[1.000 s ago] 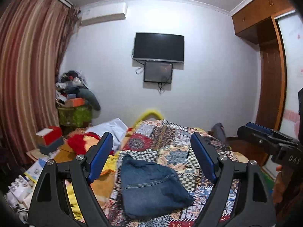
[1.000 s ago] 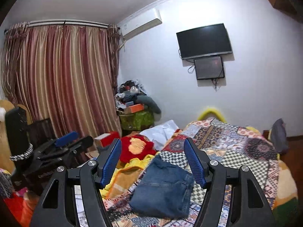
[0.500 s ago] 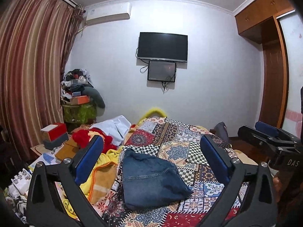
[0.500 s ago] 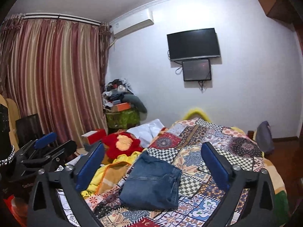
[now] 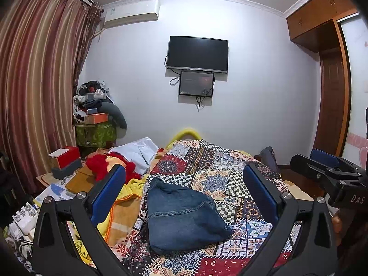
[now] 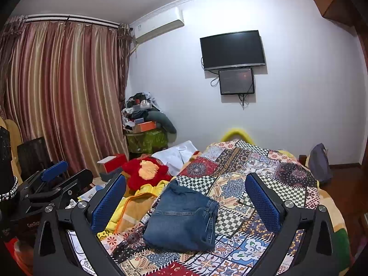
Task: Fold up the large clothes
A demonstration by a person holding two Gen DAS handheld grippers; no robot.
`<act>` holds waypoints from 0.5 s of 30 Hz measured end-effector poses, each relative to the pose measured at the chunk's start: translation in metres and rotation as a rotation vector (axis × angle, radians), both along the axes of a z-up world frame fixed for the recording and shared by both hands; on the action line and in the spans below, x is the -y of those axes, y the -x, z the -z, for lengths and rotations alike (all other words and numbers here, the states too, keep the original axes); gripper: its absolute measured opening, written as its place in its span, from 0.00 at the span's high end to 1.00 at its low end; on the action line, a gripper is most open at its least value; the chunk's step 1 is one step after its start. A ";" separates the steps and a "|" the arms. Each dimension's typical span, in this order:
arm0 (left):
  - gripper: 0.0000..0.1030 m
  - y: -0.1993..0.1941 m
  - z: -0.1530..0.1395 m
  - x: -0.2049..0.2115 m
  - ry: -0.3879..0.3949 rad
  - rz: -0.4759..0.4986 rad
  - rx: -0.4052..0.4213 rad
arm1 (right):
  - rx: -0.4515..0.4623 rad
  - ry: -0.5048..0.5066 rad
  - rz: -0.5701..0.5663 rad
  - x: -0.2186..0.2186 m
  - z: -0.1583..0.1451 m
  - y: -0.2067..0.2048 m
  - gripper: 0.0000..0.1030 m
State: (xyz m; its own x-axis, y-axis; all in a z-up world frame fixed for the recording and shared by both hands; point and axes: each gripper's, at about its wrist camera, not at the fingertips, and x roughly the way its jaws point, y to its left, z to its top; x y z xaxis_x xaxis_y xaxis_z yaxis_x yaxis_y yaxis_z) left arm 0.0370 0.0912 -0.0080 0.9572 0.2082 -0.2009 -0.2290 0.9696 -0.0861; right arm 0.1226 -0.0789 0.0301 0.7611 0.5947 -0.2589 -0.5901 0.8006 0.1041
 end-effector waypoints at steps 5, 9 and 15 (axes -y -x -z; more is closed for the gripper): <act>0.00 -0.003 0.002 -0.003 0.010 0.004 -0.009 | -0.004 0.008 -0.001 -0.002 0.000 0.000 0.00; 0.00 -0.004 0.003 -0.005 0.018 0.007 -0.012 | -0.001 0.013 0.001 -0.003 0.000 0.001 0.00; 0.00 -0.005 0.005 -0.007 0.025 0.012 -0.015 | -0.003 0.018 -0.003 -0.004 0.001 0.001 0.00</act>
